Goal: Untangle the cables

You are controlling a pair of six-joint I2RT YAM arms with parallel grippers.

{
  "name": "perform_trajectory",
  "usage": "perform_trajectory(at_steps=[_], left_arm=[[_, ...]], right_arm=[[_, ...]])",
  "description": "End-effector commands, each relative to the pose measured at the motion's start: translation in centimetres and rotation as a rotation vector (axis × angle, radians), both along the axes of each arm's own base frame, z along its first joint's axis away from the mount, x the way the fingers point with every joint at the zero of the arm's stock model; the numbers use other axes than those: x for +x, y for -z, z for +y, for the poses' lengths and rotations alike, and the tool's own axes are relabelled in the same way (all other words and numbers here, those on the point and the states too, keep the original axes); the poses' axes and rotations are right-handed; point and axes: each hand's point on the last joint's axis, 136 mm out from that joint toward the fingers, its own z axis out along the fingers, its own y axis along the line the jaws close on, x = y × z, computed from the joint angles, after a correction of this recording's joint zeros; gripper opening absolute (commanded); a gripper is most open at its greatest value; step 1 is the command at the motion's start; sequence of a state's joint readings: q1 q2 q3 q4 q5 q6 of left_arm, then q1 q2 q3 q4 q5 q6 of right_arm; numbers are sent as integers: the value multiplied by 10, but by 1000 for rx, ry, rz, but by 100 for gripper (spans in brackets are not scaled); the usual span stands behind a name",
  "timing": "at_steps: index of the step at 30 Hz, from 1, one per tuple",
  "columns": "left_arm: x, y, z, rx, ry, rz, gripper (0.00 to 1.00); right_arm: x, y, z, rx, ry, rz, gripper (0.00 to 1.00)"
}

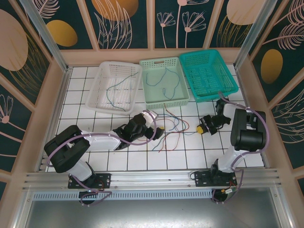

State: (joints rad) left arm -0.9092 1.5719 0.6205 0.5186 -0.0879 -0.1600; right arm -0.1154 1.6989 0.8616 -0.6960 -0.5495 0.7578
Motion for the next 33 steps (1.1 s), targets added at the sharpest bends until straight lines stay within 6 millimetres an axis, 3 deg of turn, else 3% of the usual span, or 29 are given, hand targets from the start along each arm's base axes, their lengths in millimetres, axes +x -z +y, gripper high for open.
perform_trajectory(at_steps=[1, 9, 16, 23, 29, 33], left_arm=[[3, -9, -2, -3, -4, -20, 99], [14, -12, 5, -14, -90, -24, 99], [28, -17, 12, -17, -200, -31, 99], [37, -21, 21, -25, -283, -37, 99], [42, -20, 34, -28, -367, -41, 99], [46, -27, 38, -38, -401, -56, 99]], right_arm=[[43, -8, -23, -157, 0, -231, 0], [64, -113, -56, -432, -37, -529, 0], [62, -201, -52, -758, -168, -774, 0], [64, -283, -47, -877, -198, -1039, 0], [66, -344, -20, -875, -241, -1338, 0], [88, -346, 9, -750, -305, -1408, 0]])
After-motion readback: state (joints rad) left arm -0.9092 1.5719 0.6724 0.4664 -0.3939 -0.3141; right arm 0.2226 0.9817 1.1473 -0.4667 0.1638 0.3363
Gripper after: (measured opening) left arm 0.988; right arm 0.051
